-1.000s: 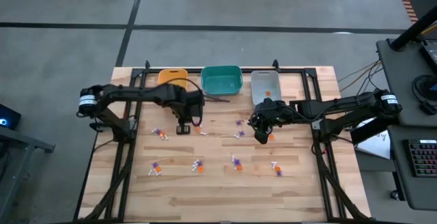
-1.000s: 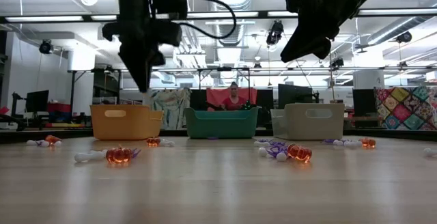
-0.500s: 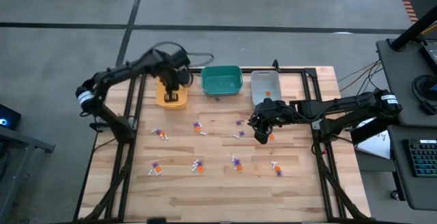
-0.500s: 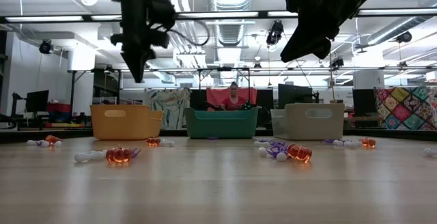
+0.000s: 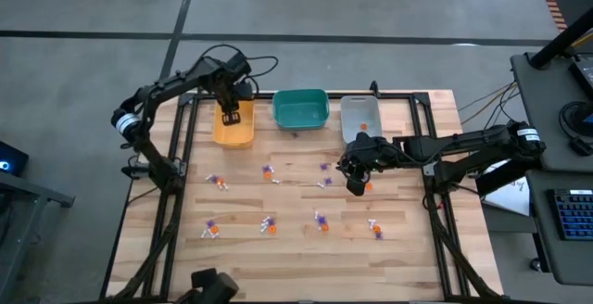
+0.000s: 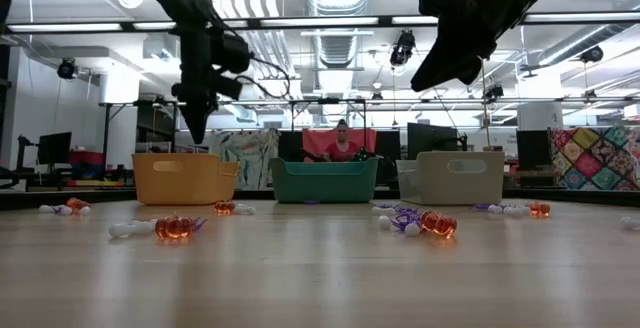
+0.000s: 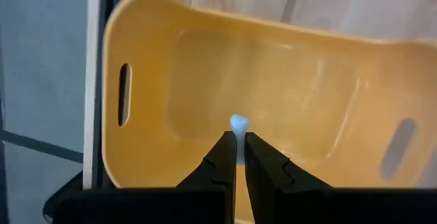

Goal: Sort Halloween decoration
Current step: Put the white bone toy into the yellow bin

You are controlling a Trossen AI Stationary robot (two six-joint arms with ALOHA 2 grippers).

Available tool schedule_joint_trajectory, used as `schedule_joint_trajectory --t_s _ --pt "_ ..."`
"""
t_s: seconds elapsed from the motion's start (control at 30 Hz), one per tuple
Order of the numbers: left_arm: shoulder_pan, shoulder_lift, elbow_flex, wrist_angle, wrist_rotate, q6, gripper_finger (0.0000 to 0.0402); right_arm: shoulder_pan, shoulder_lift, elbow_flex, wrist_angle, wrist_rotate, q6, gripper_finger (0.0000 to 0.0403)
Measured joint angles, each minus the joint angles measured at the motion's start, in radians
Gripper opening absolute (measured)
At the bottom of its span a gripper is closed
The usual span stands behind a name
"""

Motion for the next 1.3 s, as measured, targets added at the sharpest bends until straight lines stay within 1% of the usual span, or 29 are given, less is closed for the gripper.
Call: schedule_joint_trajectory --t_s 0.07,0.17,0.23,0.5,0.77,0.93,1.3 --pt "0.000 0.024 0.000 0.000 -0.024 0.034 0.0000 0.000 0.000 0.000 0.000 0.000 -0.008 0.0057" --pt "0.000 0.060 0.000 -0.003 -0.124 0.076 0.0000 0.000 0.000 0.000 0.000 0.000 -0.013 0.0057" --pt "0.003 0.085 0.004 -0.005 -0.154 0.082 0.0000 0.000 0.000 0.000 0.000 0.000 -0.014 0.0057" --pt "0.010 0.142 0.038 0.002 -0.130 0.068 0.0000 0.000 0.000 -0.002 0.000 0.000 -0.016 0.0057" --pt "0.011 0.183 0.035 0.024 -0.130 0.030 0.0000 0.000 0.000 -0.003 0.000 0.000 -0.018 0.0057" --pt "0.012 0.204 0.035 0.067 -0.130 -0.001 0.0000 0.000 0.000 -0.003 0.000 0.000 -0.018 0.0057" --pt "0.013 0.233 0.034 0.118 -0.130 -0.005 0.0000 0.000 0.000 -0.003 0.000 -0.001 -0.015 0.0057"
